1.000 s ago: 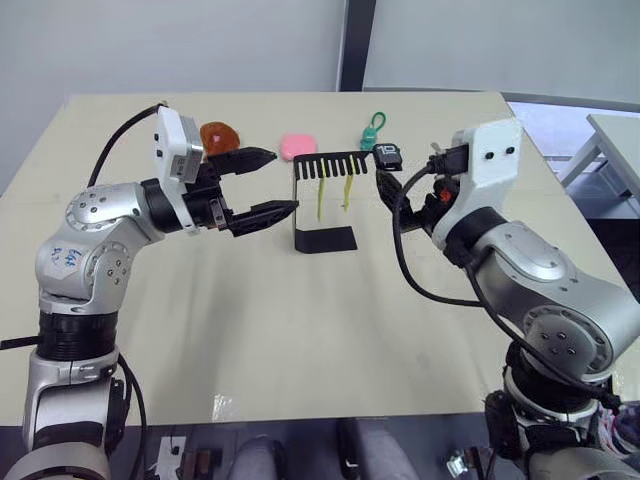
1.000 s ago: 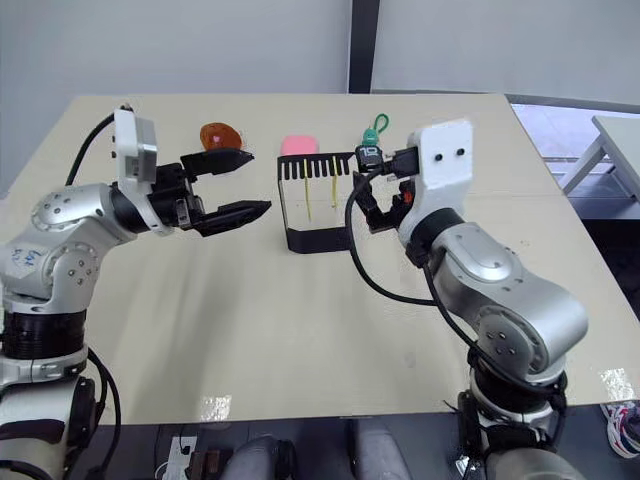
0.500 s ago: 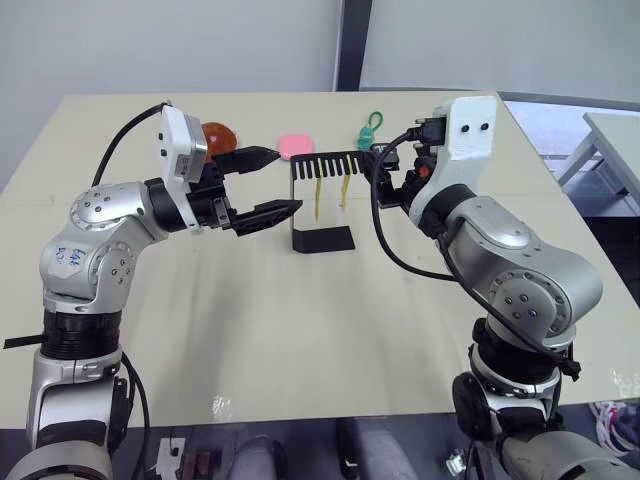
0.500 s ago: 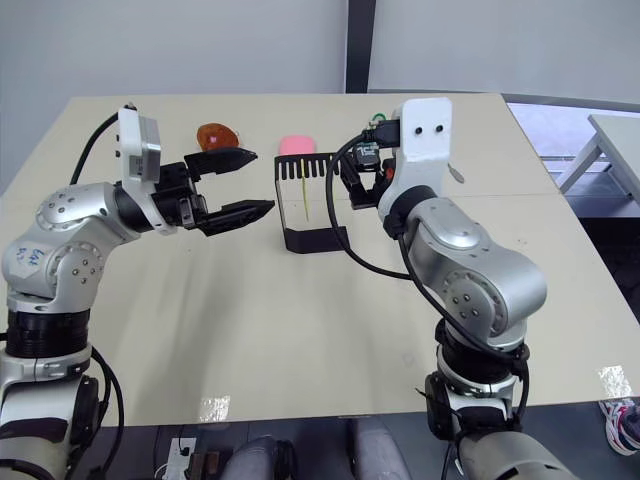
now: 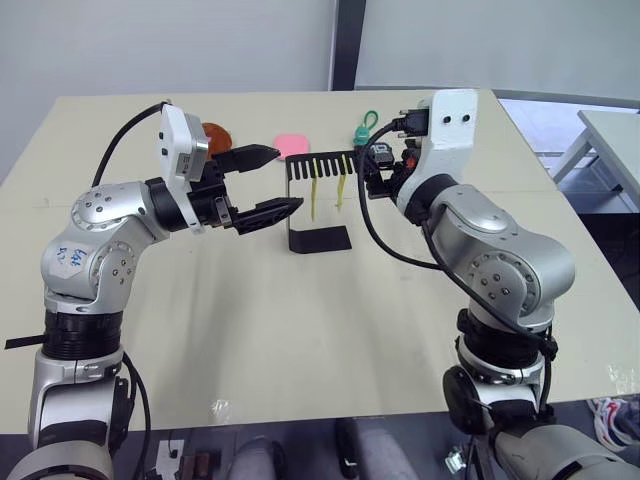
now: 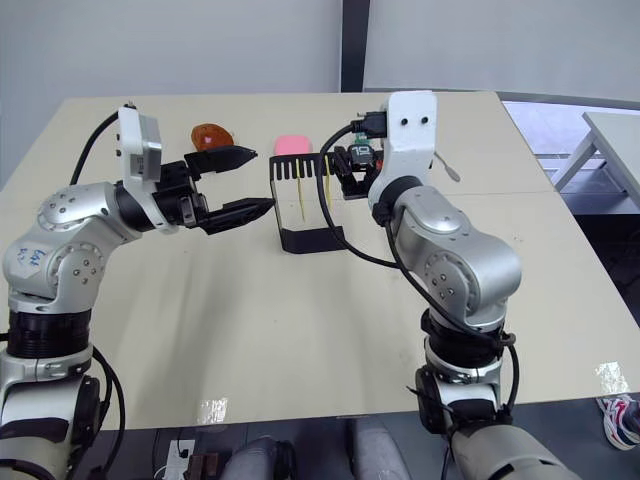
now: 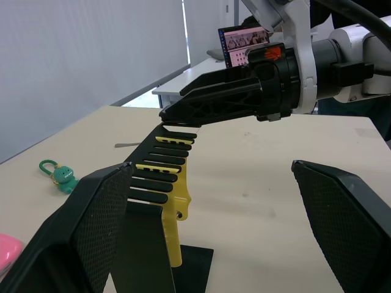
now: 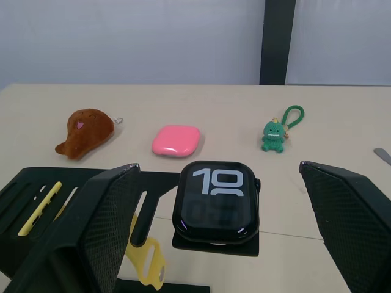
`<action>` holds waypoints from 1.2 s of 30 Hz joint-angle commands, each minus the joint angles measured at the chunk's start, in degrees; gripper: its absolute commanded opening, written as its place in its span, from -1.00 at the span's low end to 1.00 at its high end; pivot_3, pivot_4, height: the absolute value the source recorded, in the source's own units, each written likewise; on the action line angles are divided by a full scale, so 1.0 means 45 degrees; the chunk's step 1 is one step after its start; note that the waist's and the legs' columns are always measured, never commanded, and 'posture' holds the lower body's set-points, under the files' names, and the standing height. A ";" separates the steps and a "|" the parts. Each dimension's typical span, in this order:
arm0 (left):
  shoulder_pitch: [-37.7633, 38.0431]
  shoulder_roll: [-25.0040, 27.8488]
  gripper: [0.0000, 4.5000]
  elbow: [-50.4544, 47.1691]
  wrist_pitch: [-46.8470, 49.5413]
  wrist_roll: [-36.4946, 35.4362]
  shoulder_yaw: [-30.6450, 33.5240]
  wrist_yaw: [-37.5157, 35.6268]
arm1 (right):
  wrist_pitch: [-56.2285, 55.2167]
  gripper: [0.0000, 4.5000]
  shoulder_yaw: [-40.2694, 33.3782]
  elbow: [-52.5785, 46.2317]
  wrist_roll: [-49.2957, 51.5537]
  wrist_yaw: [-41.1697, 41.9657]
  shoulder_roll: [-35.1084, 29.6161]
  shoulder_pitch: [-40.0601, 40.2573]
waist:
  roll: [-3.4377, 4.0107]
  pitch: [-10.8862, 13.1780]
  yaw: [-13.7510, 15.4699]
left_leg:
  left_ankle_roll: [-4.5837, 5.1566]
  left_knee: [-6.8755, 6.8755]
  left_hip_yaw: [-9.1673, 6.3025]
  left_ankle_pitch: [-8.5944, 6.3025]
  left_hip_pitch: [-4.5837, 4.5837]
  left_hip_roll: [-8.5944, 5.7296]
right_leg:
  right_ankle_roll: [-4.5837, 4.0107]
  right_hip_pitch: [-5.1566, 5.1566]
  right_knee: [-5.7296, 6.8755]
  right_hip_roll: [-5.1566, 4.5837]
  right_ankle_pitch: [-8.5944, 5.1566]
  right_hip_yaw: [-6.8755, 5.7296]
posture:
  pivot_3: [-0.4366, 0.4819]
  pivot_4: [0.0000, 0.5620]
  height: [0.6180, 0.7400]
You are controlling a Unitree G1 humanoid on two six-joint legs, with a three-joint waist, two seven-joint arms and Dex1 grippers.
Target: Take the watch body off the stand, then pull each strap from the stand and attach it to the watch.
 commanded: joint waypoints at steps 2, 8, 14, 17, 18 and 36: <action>-0.0343 -0.0016 1.00 -0.0371 -0.0178 0.0062 0.0201 0.0061 | -0.0544 0.97 0.0124 -0.0085 -0.0273 0.0337 0.0169 -0.0316 | 0.0001 0.0001 0.0001 | 0.0000 0.0001 0.0000 0.0000 0.0000 0.0001 | 0.0000 0.0000 0.0002 0.0000 0.0000 -0.0001 | -0.05 -0.47 1.00; -0.0291 0.0036 1.00 -0.0474 -0.0149 0.0024 0.0280 0.0114 | -0.0726 0.97 0.0134 0.0079 -0.0520 0.0495 0.0232 -0.0324 | 0.0001 0.0001 0.0004 | 0.0000 0.0001 0.0000 0.0000 0.0000 0.0000 | 0.0000 -0.0001 0.0002 -0.0001 0.0000 -0.0001 | -0.05 -0.47 1.00; -0.0209 0.0040 1.00 -0.0611 -0.0123 -0.0002 0.0296 0.0201 | -0.0843 0.97 0.0120 0.0197 -0.0667 0.0636 0.0232 -0.0334 | 0.0001 0.0001 0.0001 | -0.0001 0.0001 -0.0001 0.0000 0.0000 0.0001 | 0.0000 -0.0001 0.0002 0.0000 0.0000 -0.0001 | -0.05 -0.47 1.00; -0.0202 0.0049 1.00 -0.0627 -0.0123 -0.0005 0.0351 0.0274 | -0.0835 0.97 0.0063 0.0280 -0.0665 0.0748 0.0230 -0.0350 | 0.0001 0.0001 0.0002 | 0.0000 0.0001 0.0000 0.0000 0.0000 0.0001 | 0.0000 -0.0001 0.0002 0.0000 0.0000 -0.0001 | -0.05 -0.47 1.00; -0.0198 0.0055 1.00 -0.0637 -0.0124 -0.0008 0.0366 0.0289 | -0.0840 0.97 0.0051 0.0301 -0.0671 0.0777 0.0227 -0.0352 | 0.0001 0.0001 0.0002 | 0.0000 0.0001 0.0000 0.0000 0.0000 0.0001 | 0.0000 -0.0001 0.0002 0.0000 0.0000 -0.0001 | -0.05 -0.47 1.00; -0.0303 0.0055 1.00 -0.0520 -0.0204 -0.0003 0.0423 0.0278 | -0.0752 -0.29 -0.0090 0.0310 -0.0711 0.1042 0.0208 -0.0528 | 0.0001 0.0001 0.0001 | -0.0001 0.0001 0.0000 0.0000 0.0000 0.0000 | 0.0000 -0.0001 0.0003 0.0000 0.0000 -0.0001 | -0.05 -0.47 1.00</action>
